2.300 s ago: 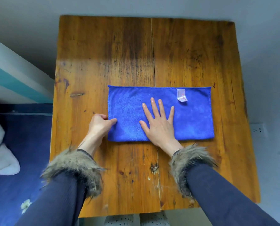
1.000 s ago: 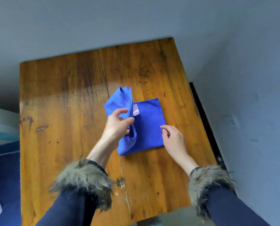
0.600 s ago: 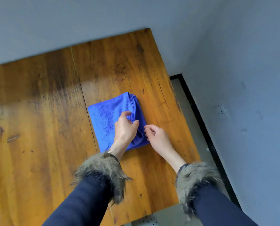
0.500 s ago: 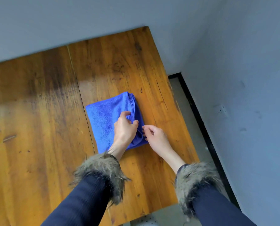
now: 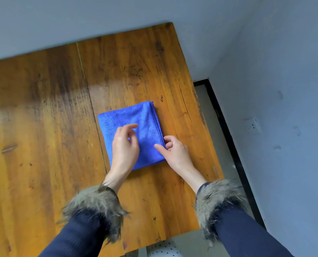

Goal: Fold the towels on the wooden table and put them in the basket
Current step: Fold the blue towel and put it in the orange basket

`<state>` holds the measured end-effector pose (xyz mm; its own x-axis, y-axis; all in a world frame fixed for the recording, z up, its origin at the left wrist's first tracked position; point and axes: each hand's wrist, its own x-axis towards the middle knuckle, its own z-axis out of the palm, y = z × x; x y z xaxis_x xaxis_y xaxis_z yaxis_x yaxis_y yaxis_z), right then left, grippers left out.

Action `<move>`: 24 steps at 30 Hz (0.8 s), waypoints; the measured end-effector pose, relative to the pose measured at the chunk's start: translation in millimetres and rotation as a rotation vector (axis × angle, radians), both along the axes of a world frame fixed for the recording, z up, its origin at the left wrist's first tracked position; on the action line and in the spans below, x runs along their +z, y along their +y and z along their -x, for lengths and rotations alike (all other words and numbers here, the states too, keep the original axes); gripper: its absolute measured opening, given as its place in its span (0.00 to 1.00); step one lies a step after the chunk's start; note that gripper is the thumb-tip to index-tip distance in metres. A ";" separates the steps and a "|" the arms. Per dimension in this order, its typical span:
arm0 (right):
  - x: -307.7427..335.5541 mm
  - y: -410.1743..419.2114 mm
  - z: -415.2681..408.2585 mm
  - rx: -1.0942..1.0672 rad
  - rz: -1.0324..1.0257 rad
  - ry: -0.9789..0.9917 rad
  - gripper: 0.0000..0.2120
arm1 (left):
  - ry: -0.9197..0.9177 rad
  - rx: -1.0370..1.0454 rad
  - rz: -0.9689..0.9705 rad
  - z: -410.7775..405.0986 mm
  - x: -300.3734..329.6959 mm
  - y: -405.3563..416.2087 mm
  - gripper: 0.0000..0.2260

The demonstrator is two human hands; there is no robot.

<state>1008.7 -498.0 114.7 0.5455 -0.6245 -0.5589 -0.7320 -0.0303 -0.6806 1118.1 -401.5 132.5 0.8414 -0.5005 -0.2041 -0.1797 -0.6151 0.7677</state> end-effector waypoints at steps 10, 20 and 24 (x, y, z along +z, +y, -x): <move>-7.5 -2.9 -6.5 0.063 0.046 0.116 0.07 | -0.502 -0.447 -0.496 -17.4 -29.5 46.0 0.19; -9.1 -3.0 -39.5 0.254 0.754 -0.091 0.16 | -0.587 -0.699 -0.541 -31.9 -44.7 30.6 0.29; -33.5 -1.7 -68.2 0.552 0.878 -0.165 0.22 | -0.564 -0.564 -0.446 -36.7 -46.7 22.9 0.25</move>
<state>1076.8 -499.7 81.2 0.9060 -0.4162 0.0773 -0.3666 -0.8628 -0.3481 1154.8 -378.6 85.9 0.5296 -0.8411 -0.1100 -0.8201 -0.5408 0.1872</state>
